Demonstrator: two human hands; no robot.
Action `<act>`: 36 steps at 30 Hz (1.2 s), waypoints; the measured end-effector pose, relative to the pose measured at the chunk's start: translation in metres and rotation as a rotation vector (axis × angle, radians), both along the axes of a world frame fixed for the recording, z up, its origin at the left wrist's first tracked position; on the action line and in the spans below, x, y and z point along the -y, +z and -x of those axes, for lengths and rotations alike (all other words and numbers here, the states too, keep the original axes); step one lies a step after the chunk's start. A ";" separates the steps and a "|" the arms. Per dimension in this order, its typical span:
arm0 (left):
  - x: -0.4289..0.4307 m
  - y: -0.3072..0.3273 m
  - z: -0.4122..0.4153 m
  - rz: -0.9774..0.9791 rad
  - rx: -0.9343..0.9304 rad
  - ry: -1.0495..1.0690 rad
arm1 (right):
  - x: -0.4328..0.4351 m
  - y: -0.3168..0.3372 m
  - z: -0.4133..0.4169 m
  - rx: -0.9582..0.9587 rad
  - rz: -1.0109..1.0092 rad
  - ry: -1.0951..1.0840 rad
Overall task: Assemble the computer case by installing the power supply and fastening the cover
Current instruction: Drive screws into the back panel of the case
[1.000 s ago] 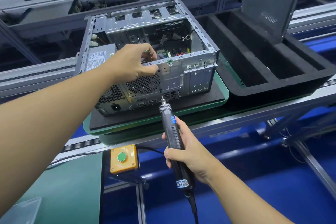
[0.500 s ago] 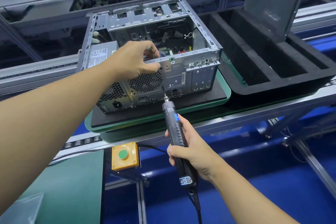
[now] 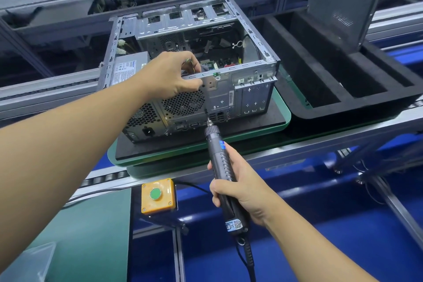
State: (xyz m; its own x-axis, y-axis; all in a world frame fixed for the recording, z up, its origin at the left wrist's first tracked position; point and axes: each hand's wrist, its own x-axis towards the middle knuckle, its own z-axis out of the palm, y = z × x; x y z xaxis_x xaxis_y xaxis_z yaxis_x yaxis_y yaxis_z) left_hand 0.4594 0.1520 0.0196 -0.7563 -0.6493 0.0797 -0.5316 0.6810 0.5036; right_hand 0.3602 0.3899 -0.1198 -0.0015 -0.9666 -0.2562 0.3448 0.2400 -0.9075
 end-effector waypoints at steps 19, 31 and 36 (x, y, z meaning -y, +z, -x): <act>0.004 0.000 0.001 0.041 0.061 -0.007 | 0.004 0.017 -0.002 -0.045 -0.040 -0.049; 0.007 -0.001 0.001 0.020 0.070 -0.016 | 0.010 0.020 -0.002 -0.075 -0.014 -0.038; 0.009 -0.002 0.001 -0.006 0.057 -0.022 | 0.008 0.013 -0.005 -0.086 -0.035 -0.058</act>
State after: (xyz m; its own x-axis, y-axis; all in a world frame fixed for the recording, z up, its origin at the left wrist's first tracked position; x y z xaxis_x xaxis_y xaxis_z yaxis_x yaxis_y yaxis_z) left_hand 0.4588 0.1435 0.0176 -0.7739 -0.6325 0.0324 -0.5440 0.6901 0.4773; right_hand 0.3651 0.3824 -0.1064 -0.0801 -0.9548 -0.2863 0.2804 0.2541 -0.9257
